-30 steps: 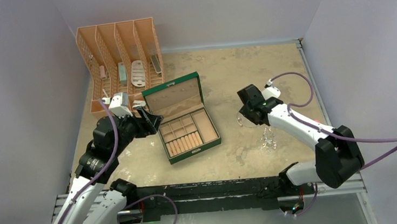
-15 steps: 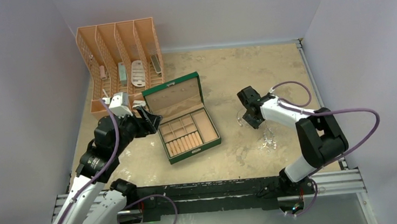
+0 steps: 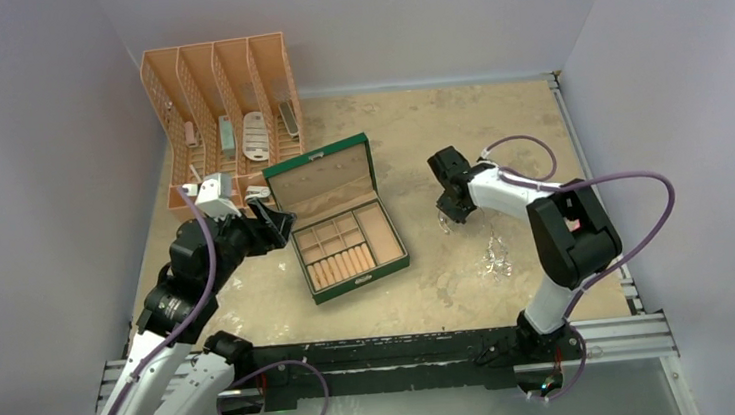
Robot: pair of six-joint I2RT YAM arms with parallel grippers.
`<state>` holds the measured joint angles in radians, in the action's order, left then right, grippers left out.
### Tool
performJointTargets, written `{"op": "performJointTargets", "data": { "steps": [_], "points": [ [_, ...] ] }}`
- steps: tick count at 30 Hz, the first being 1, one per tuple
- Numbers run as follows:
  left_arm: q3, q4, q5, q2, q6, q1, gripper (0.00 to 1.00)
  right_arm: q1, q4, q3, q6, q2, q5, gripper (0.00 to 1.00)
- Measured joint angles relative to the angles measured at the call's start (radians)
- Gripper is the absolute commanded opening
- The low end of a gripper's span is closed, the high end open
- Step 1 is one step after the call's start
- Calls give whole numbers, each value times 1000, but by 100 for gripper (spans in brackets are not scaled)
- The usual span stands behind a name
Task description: Organize the mixed jewelry
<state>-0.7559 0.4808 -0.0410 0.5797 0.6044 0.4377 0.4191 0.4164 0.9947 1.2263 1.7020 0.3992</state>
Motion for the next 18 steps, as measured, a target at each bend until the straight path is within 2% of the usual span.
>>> {"op": "performJointTargets", "data": {
  "steps": [7, 18],
  "points": [
    [0, 1, -2, -9, 0, 0, 68, 31, -33, 14, -61, 13, -39, 17],
    [0, 6, -18, -10, -1, 1, 68, 198, 8, -49, -81, -49, -93, 11]
  ]
}}
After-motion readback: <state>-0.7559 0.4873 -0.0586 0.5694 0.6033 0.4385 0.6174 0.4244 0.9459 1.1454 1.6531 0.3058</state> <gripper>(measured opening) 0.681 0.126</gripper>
